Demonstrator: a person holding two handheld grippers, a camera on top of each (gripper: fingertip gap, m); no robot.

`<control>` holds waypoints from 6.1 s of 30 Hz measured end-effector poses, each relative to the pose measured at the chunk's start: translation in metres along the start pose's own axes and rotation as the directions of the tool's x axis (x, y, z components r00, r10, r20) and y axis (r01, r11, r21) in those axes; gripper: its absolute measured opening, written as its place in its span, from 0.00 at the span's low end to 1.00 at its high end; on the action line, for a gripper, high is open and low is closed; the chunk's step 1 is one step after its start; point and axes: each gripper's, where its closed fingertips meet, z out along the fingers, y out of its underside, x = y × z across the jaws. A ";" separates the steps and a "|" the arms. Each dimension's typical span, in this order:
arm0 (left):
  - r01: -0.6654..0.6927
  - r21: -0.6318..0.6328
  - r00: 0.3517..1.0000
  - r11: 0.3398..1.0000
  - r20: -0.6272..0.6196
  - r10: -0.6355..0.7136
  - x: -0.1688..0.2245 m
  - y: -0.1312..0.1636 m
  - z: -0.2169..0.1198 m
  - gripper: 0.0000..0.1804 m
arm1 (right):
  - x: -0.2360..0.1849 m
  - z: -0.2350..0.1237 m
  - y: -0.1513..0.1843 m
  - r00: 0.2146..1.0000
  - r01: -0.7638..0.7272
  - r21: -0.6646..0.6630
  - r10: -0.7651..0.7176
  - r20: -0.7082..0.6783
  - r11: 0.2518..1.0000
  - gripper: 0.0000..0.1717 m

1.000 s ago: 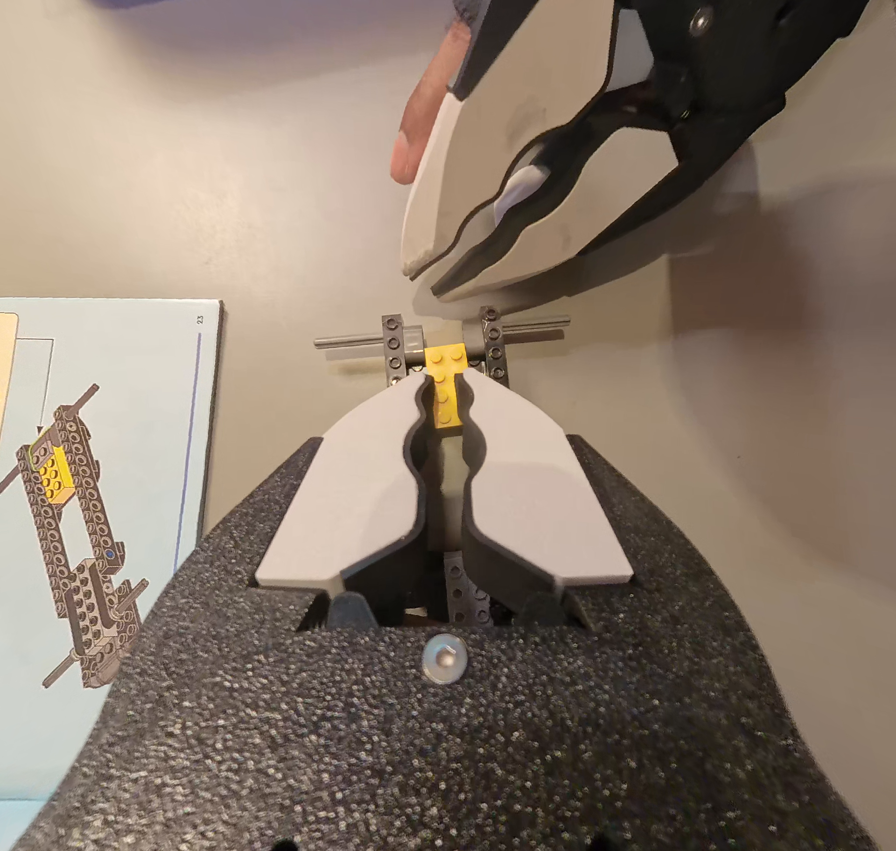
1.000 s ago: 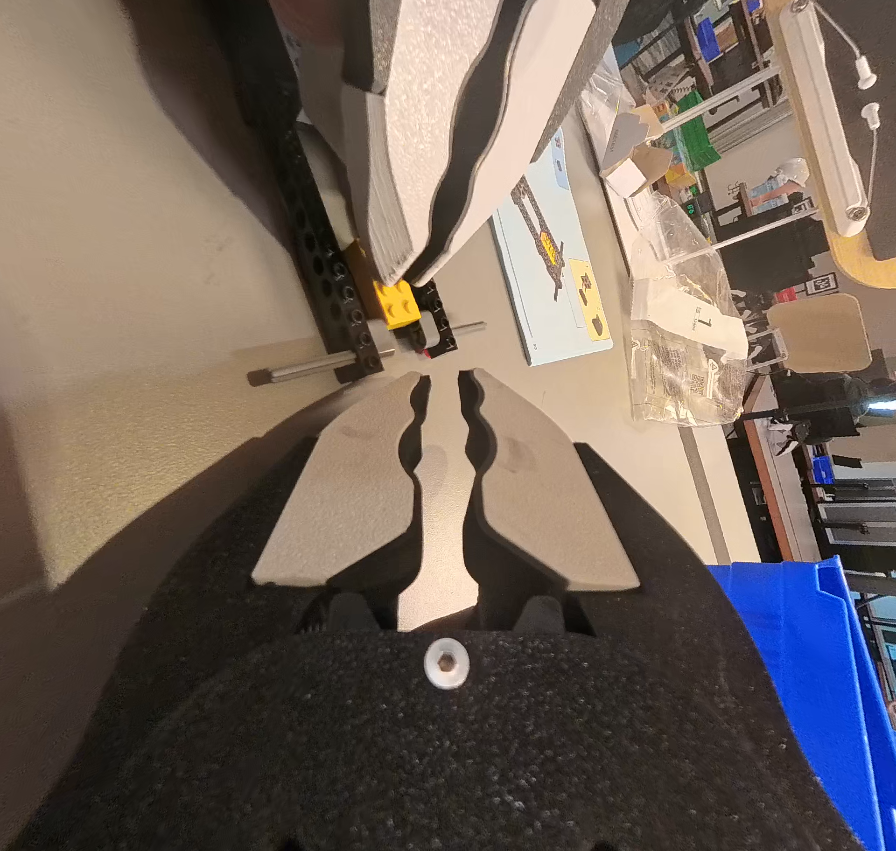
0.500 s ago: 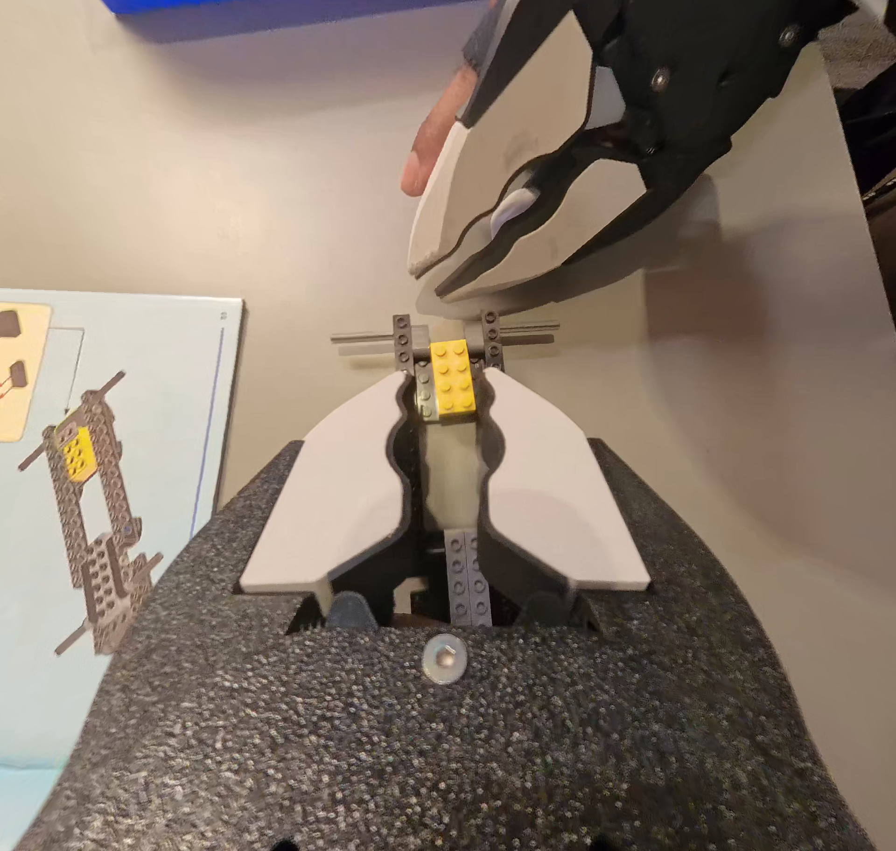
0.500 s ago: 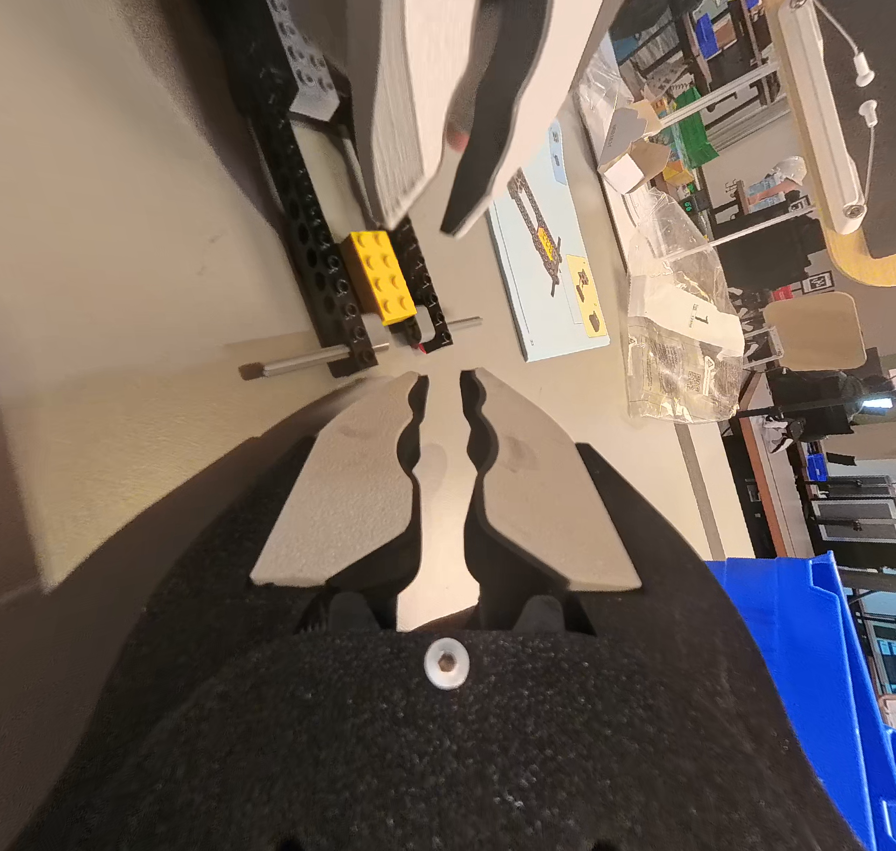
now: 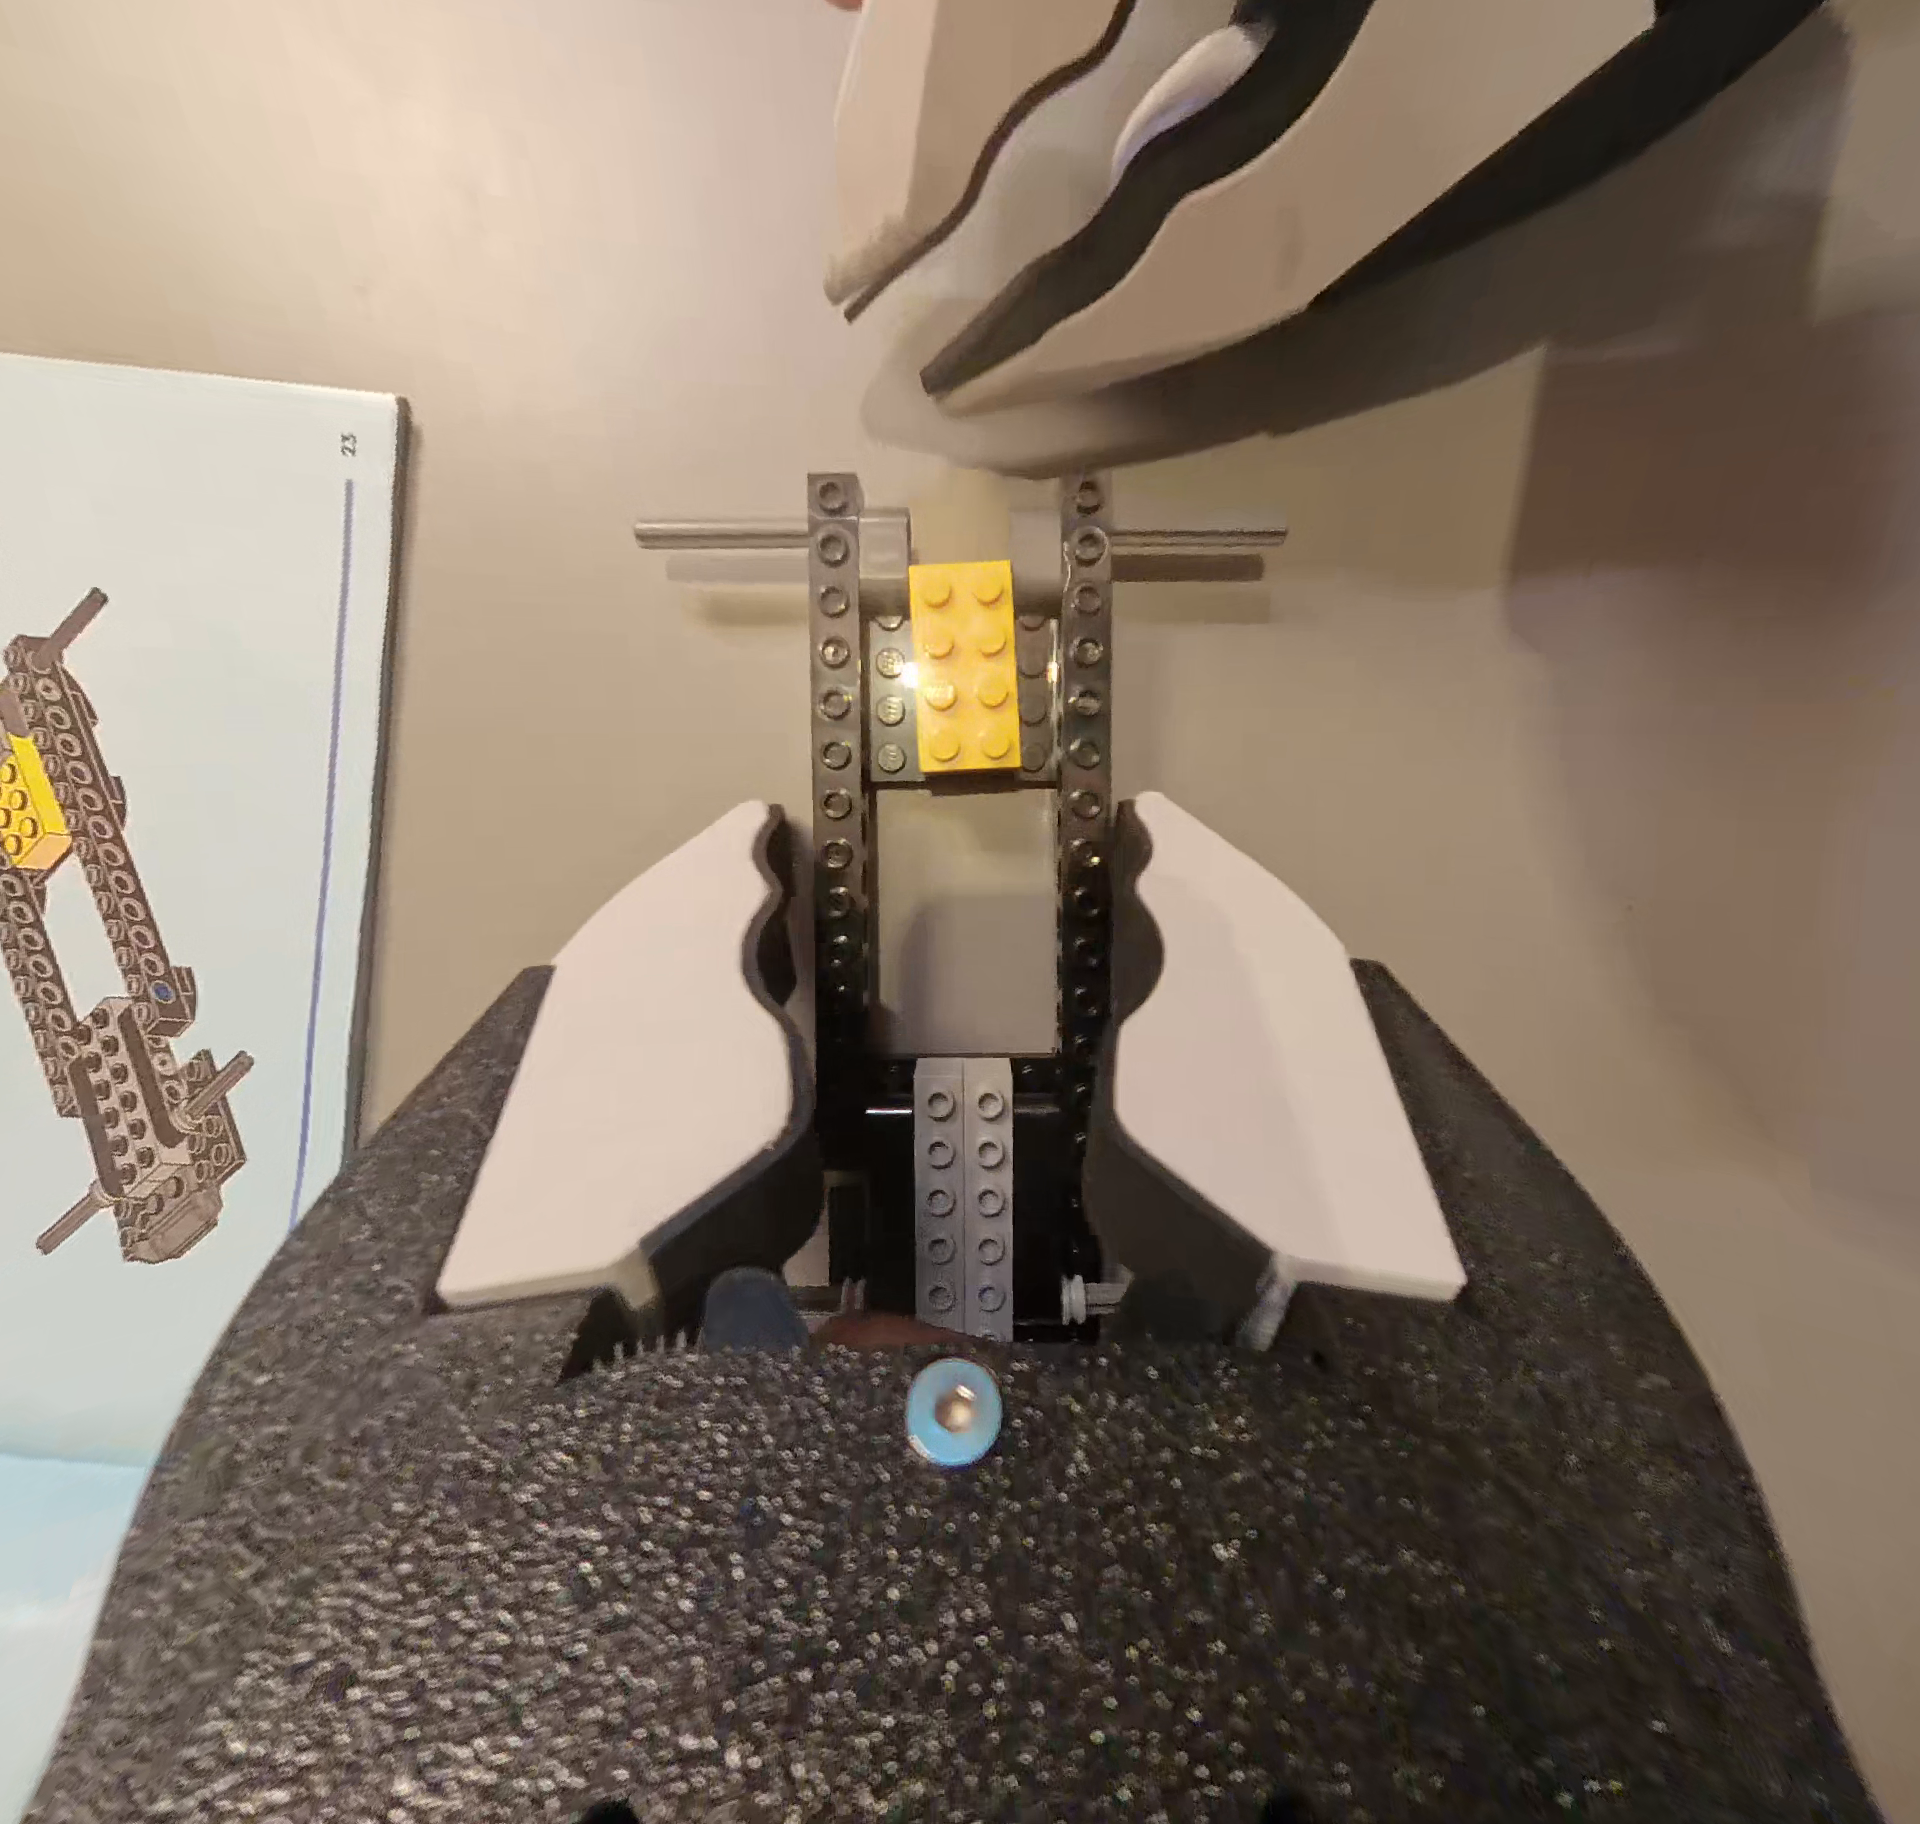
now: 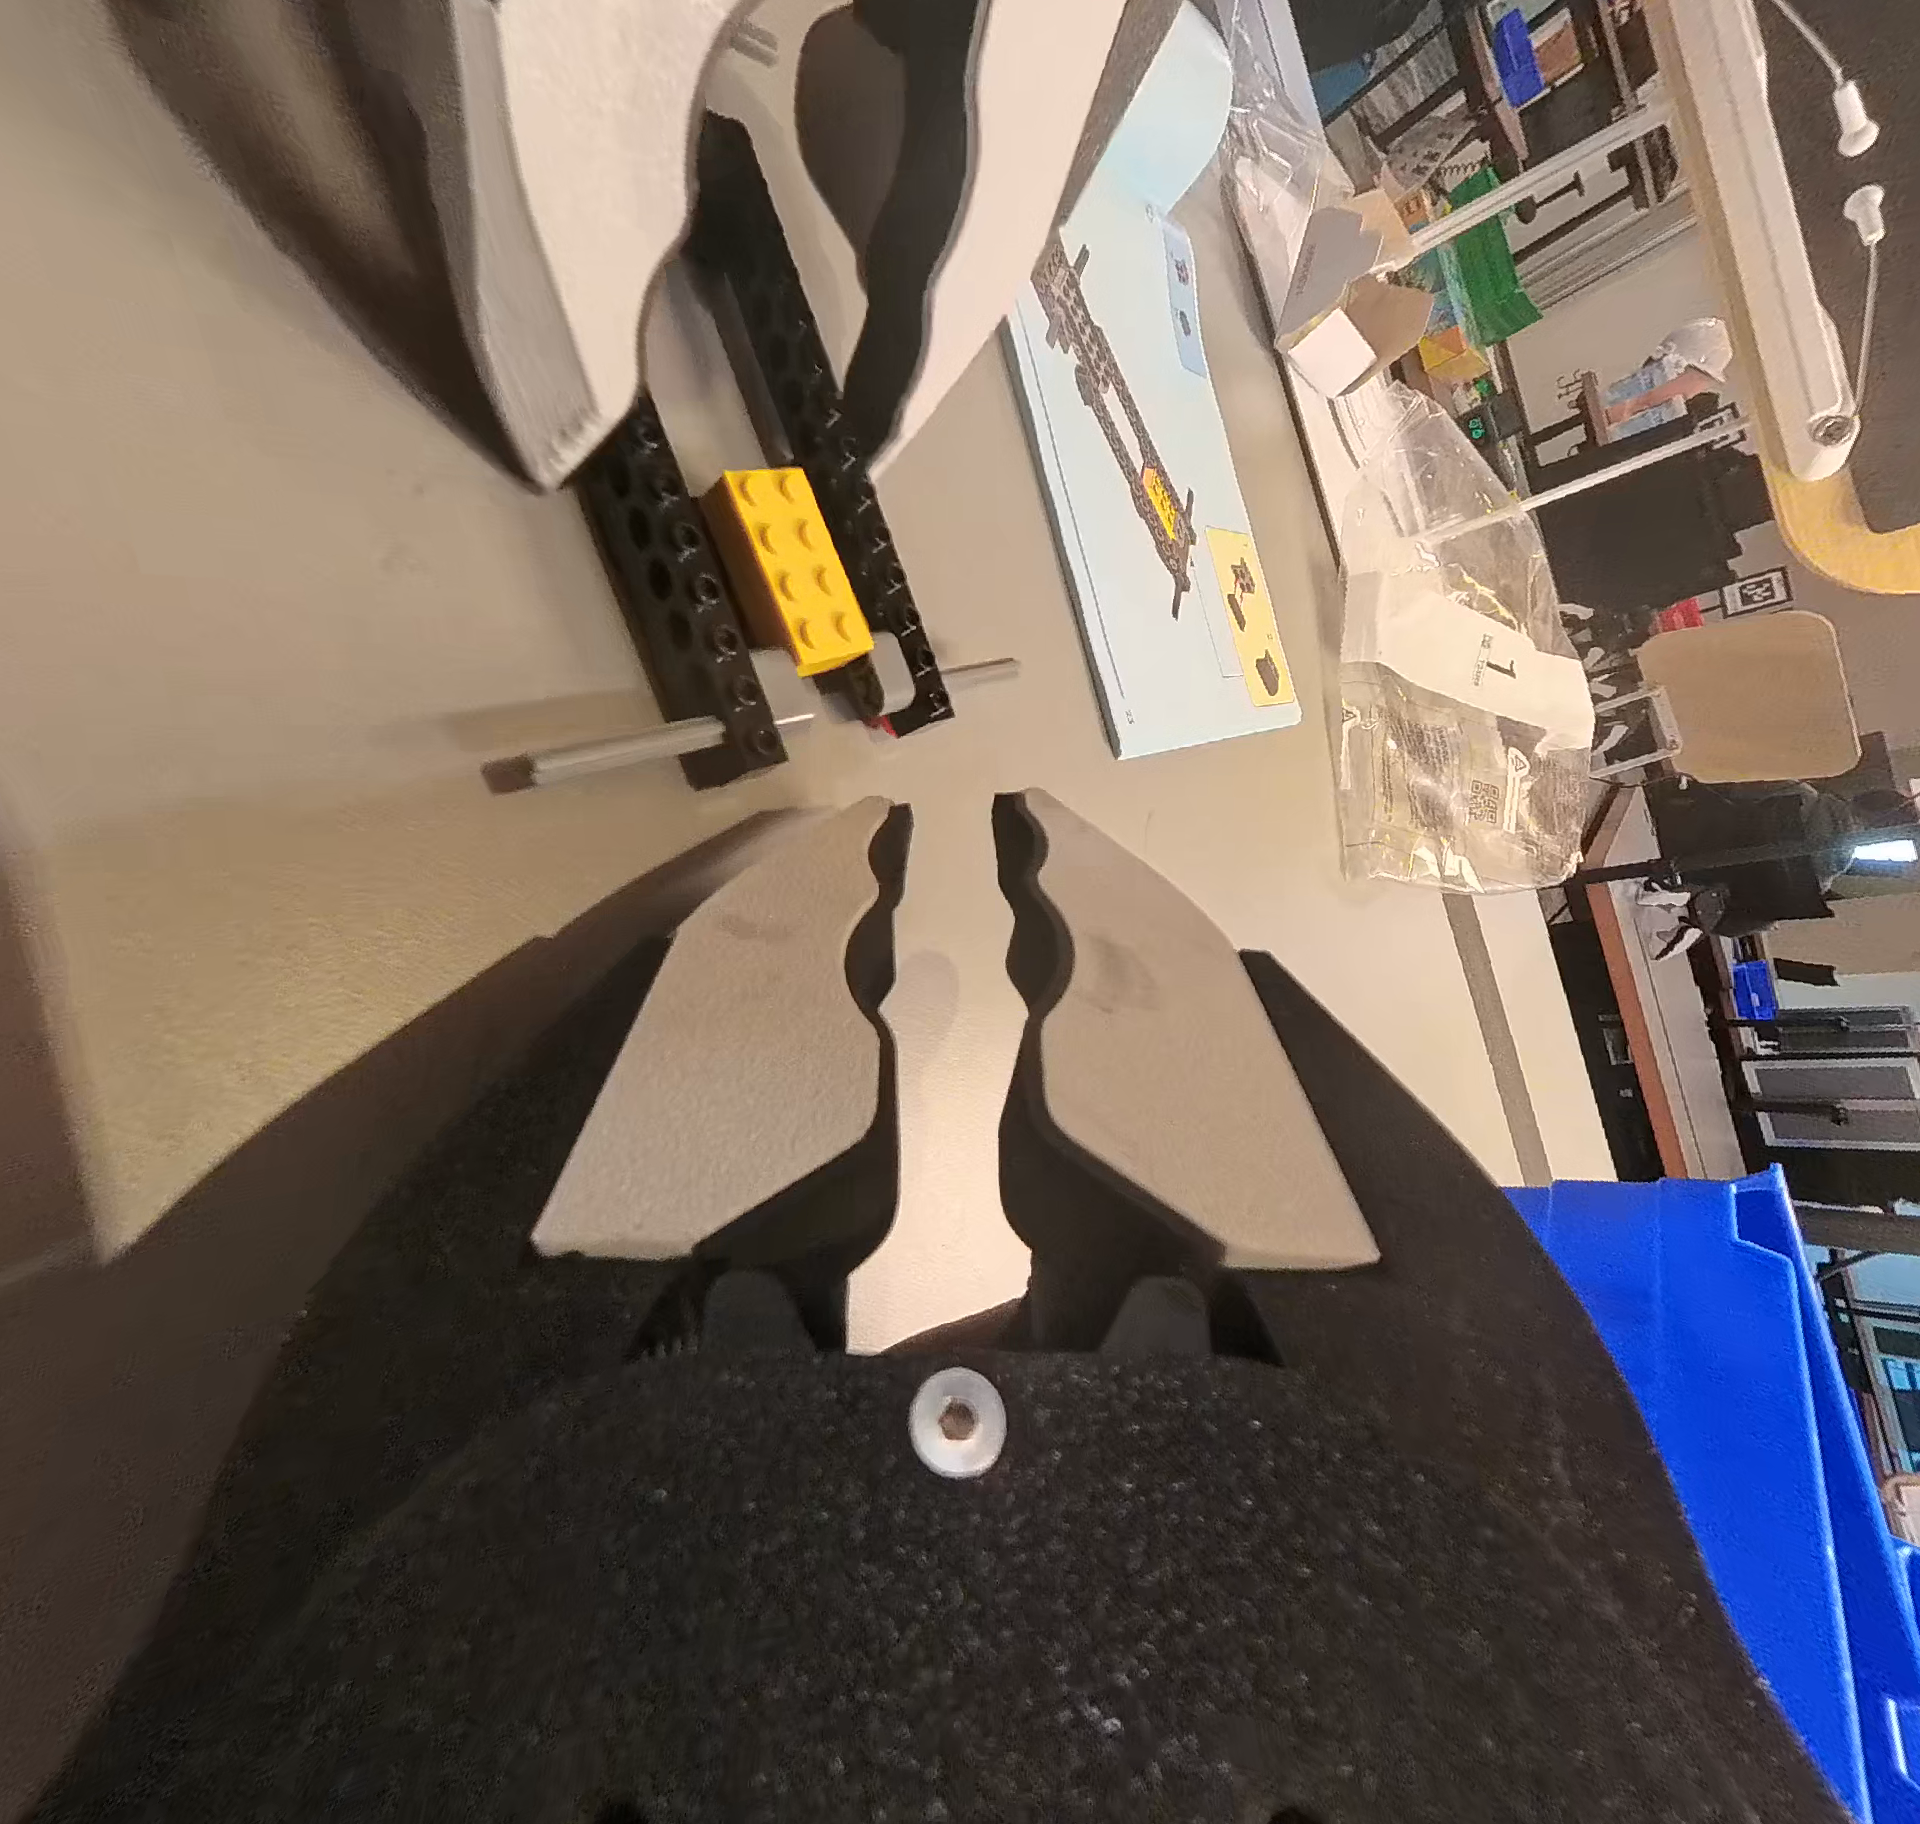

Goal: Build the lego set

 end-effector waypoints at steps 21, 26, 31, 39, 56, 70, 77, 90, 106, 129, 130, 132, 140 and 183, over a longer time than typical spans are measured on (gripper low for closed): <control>-0.101 0.055 0.995 0.993 0.001 0.101 -0.005 -0.005 -0.011 0.30 | -0.001 0.000 -0.005 0.999 0.045 0.045 -0.045 -0.011 0.998 0.12; -0.142 0.082 0.989 0.987 -0.028 0.144 -0.001 -0.006 -0.015 0.30 | -0.001 -0.005 -0.014 0.992 0.126 0.126 -0.121 -0.042 0.984 0.15; -0.163 0.095 0.985 0.982 -0.049 0.168 0.002 -0.007 -0.018 0.30 | 0.003 -0.016 -0.027 0.968 0.243 0.250 -0.216 -0.128 0.937 0.20; -0.202 0.101 0.973 0.974 -0.090 0.211 0.011 -0.008 -0.022 0.30 | -0.009 -0.020 -0.046 0.873 0.482 0.336 -0.411 -0.262 0.809 0.27; -0.247 0.079 0.955 0.966 -0.147 0.256 0.022 -0.007 -0.023 0.30 | -0.026 -0.015 -0.061 0.763 0.642 0.386 -0.601 -0.237 0.662 0.30; -0.277 0.056 0.941 0.959 -0.188 0.283 0.030 0.000 -0.020 0.30 | -0.042 -0.009 -0.065 0.695 0.702 0.403 -0.690 -0.202 0.588 0.12; -0.290 0.071 0.934 0.954 -0.196 0.299 0.032 0.002 -0.019 0.30 | -0.043 -0.009 -0.067 0.708 0.688 0.423 -0.675 -0.209 0.590 0.11; -0.281 0.085 0.931 0.956 -0.215 0.293 0.034 0.001 -0.019 0.30 | -0.044 -0.011 -0.064 0.717 0.676 0.435 -0.668 -0.200 0.595 0.11; -0.167 0.331 0.970 0.929 0.225 0.094 0.018 -0.009 -0.060 0.33 | -0.027 -0.008 -0.060 0.841 0.523 0.429 -0.527 -0.122 0.736 0.10; -0.460 -0.113 0.514 0.881 0.775 0.368 0.004 -0.001 -0.034 0.04 | -0.030 -0.009 -0.057 0.874 0.475 0.409 -0.474 -0.112 0.779 0.10; -0.464 -0.118 0.508 0.878 0.777 0.372 0.005 -0.001 -0.034 0.04 | -0.030 -0.010 -0.057 0.872 0.477 0.411 -0.475 -0.115 0.777 0.10; -0.462 -0.124 0.504 0.878 0.778 0.375 0.005 -0.001 -0.034 0.04 | -0.030 -0.010 -0.056 0.869 0.483 0.410 -0.479 -0.121 0.774 0.10; -0.483 -0.174 0.463 0.858 0.781 0.419 0.007 -0.003 -0.033 0.04 | -0.037 -0.011 -0.055 0.843 0.521 0.414 -0.526 -0.113 0.746 0.11; -0.484 -0.201 0.418 0.851 0.802 0.427 0.017 -0.021 -0.044 0.10 | -0.038 -0.012 -0.075 0.848 0.520 0.358 -0.520 -0.107 0.775 0.10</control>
